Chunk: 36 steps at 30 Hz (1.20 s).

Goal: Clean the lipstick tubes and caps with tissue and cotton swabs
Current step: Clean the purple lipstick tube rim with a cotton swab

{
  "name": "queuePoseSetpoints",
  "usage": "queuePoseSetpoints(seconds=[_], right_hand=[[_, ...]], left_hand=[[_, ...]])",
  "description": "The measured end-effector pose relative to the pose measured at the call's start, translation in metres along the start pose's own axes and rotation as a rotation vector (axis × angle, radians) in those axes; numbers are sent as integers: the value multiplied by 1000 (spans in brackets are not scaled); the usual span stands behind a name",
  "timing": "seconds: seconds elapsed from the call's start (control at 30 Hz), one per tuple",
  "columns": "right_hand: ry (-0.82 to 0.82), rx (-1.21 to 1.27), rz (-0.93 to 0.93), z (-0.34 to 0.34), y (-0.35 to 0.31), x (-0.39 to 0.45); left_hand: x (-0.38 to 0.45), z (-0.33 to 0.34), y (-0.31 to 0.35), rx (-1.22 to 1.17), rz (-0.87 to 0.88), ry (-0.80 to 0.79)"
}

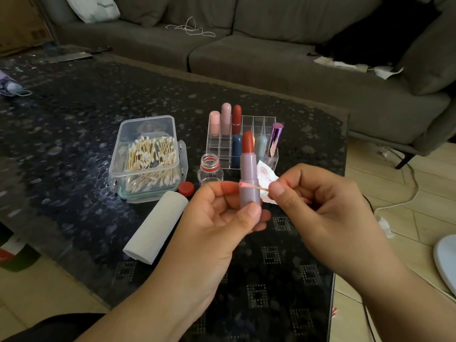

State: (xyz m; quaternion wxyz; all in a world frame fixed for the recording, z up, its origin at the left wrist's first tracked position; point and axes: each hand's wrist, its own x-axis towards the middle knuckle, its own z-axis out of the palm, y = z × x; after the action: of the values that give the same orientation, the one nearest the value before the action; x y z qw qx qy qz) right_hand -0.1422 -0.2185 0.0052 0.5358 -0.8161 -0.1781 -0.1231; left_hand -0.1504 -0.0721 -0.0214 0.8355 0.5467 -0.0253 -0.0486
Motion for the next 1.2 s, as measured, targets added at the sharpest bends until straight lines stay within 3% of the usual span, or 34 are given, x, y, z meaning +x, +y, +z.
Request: queuePoseSetpoints(seconds=[0.4, 0.57, 0.8, 0.97, 1.2], right_hand=[[-50, -39, 21, -2, 0, 0], [-77, 54, 93, 0, -6, 1], [-21, 13, 87, -1, 0, 2], [20, 18, 87, -6, 0, 2], [-63, 41, 70, 0, -1, 2]], left_hand=[[1, 2, 1, 19, -77, -55], [-4, 6, 9, 71, -100, -104], [-3, 1, 9, -169, -139, -150], [-2, 1, 7, -67, -107, -106], [-1, 4, 3, 25, -64, -79]])
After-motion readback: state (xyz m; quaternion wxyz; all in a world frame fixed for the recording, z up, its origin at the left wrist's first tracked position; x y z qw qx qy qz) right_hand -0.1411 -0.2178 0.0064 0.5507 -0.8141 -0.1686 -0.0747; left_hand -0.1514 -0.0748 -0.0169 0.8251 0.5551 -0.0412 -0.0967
